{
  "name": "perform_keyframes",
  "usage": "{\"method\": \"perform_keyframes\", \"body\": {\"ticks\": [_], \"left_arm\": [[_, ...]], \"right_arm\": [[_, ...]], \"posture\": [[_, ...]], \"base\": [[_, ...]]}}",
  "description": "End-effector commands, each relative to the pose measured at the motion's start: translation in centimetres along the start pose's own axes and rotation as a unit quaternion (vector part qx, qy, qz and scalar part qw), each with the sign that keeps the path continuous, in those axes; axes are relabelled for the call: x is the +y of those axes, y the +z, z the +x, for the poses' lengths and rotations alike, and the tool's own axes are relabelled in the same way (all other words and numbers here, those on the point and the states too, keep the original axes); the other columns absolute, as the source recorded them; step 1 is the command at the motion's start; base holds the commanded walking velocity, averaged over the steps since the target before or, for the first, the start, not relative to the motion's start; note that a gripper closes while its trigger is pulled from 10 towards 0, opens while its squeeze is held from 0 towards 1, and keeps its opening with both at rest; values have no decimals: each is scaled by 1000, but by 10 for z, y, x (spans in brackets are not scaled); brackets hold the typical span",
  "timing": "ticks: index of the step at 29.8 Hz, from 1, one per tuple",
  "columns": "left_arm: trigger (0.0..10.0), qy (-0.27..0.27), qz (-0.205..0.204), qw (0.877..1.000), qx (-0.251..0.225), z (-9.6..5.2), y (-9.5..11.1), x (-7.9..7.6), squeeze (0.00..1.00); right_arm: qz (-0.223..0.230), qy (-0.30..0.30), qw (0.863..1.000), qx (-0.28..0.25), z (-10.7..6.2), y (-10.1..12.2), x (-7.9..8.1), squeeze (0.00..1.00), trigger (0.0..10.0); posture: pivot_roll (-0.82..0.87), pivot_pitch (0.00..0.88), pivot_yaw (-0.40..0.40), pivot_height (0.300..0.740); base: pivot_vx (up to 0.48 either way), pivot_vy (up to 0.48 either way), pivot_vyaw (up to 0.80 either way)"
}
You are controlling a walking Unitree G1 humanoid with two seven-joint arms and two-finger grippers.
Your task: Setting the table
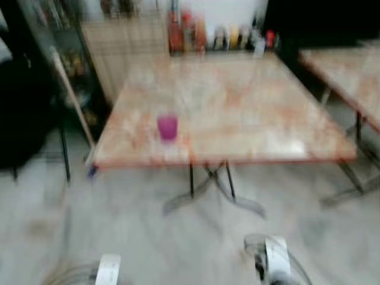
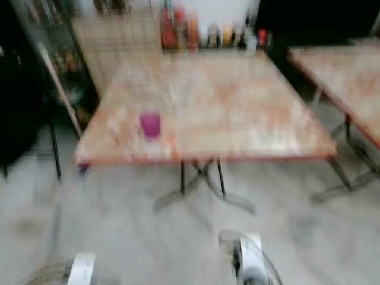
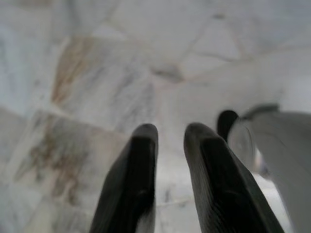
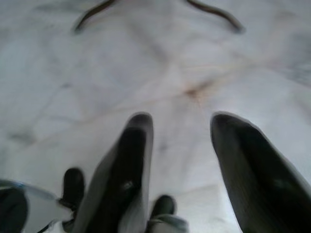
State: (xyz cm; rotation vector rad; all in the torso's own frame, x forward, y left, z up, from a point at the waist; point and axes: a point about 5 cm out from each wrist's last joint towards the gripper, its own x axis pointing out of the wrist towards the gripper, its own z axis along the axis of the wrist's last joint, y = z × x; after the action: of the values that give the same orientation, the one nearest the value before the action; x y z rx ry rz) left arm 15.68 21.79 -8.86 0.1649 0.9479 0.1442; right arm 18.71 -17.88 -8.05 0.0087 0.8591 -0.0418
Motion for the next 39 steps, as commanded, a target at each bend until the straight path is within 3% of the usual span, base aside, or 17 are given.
{"method": "perform_keyframes", "body": {"ticks": [1, 39], "left_arm": [[10000, -1, 2, 1000, -14, 2, 9, -2, 0], [10000, 2, -5, 1000, -12, 2, 8, -3, 0]], "right_arm": [[14, 1, 1000, -1, 1, 1, 1, 0, 10000], [15, -15, 1000, 16, -2, -9, -6, 0, 10000]], "posture": [[20, 4, 28, 740], [24, 30, 30, 740]], "base": [[262, 0, 0], [266, 0, 0]]}}
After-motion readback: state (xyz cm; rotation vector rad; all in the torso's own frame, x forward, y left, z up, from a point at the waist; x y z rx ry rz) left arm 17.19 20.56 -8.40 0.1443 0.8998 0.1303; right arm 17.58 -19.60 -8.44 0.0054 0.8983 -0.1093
